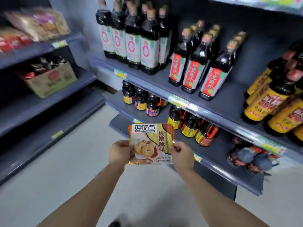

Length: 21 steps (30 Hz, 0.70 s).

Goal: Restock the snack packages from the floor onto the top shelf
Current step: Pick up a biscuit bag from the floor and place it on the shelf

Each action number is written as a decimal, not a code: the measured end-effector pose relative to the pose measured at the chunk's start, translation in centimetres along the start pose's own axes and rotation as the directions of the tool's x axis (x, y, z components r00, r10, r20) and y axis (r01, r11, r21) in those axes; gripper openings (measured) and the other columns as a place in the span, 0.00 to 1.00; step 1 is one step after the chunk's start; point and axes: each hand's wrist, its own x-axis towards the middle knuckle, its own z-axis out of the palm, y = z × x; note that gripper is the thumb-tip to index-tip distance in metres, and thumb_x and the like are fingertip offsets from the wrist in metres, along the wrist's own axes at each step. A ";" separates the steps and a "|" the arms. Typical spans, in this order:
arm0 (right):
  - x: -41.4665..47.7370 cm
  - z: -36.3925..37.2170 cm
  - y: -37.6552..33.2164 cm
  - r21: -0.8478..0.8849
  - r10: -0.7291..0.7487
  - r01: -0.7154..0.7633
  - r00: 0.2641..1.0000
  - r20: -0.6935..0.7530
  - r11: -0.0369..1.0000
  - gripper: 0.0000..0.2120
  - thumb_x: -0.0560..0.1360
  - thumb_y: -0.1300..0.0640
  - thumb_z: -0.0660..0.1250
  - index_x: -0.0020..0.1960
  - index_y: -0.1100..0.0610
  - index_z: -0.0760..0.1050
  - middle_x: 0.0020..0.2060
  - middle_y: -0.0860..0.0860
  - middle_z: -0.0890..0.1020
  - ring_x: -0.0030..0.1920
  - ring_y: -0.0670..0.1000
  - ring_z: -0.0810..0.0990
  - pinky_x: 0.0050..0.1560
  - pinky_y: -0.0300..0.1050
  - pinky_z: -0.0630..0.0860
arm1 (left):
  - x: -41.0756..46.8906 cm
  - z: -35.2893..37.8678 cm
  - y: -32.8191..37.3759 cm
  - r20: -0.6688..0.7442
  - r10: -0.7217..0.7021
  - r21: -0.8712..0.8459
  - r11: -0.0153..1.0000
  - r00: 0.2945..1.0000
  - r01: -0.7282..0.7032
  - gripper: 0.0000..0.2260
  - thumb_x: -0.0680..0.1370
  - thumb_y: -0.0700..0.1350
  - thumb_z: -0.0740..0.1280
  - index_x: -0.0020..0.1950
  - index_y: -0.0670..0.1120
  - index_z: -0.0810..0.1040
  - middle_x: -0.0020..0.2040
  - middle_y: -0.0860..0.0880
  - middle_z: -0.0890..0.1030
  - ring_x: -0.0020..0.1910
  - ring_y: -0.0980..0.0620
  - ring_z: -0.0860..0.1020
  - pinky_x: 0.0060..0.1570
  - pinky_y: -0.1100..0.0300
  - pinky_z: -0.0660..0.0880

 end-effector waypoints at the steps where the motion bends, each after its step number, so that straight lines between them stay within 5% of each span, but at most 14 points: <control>1: 0.1 0.5 -1.7 0.010 -0.035 0.035 0.999 0.005 0.999 0.03 0.75 0.61 0.69 0.45 0.60 0.81 0.36 0.48 0.78 0.41 0.51 0.76 0.40 0.43 0.67 | 0.2 -1.5 0.9 -0.020 0.005 -0.022 1.000 1.000 -0.005 0.10 0.74 0.31 0.64 0.47 0.42 0.82 0.33 0.48 0.80 0.26 0.55 0.77 0.26 0.66 0.73; 4: 0.5 2.6 -7.0 0.035 -0.118 0.117 0.993 0.028 0.993 0.03 0.74 0.60 0.70 0.44 0.59 0.81 0.36 0.50 0.81 0.40 0.53 0.78 0.38 0.42 0.67 | 1.0 -6.1 3.4 -0.073 0.016 -0.093 0.995 0.997 -0.022 0.11 0.74 0.32 0.63 0.49 0.43 0.81 0.35 0.47 0.80 0.31 0.52 0.77 0.30 0.63 0.74; 12: 0.8 9.5 -21.0 0.092 -0.280 0.269 0.950 0.141 0.959 0.05 0.75 0.59 0.69 0.40 0.54 0.78 0.36 0.48 0.81 0.41 0.53 0.79 0.41 0.45 0.74 | 4.8 -18.7 9.3 -0.238 0.085 -0.218 0.966 0.967 -0.138 0.11 0.74 0.32 0.63 0.44 0.45 0.80 0.34 0.45 0.80 0.29 0.49 0.76 0.22 0.66 0.70; 18: 1.0 14.3 -31.3 0.141 -0.402 0.383 0.902 0.159 0.913 0.05 0.75 0.59 0.69 0.40 0.53 0.77 0.35 0.47 0.81 0.41 0.53 0.81 0.43 0.46 0.75 | 8.7 -27.6 13.7 -0.307 0.100 -0.321 0.925 0.946 -0.202 0.07 0.73 0.36 0.67 0.41 0.47 0.82 0.36 0.43 0.83 0.35 0.44 0.80 0.40 0.47 0.81; 21: 1.5 16.4 -36.2 0.167 -0.448 0.423 0.880 0.159 0.891 0.03 0.75 0.59 0.69 0.42 0.56 0.79 0.35 0.47 0.80 0.41 0.53 0.80 0.42 0.44 0.74 | 10.6 -31.3 16.2 -0.389 0.145 -0.302 0.913 0.910 -0.275 0.04 0.73 0.37 0.69 0.44 0.44 0.83 0.35 0.46 0.82 0.32 0.49 0.78 0.34 0.58 0.77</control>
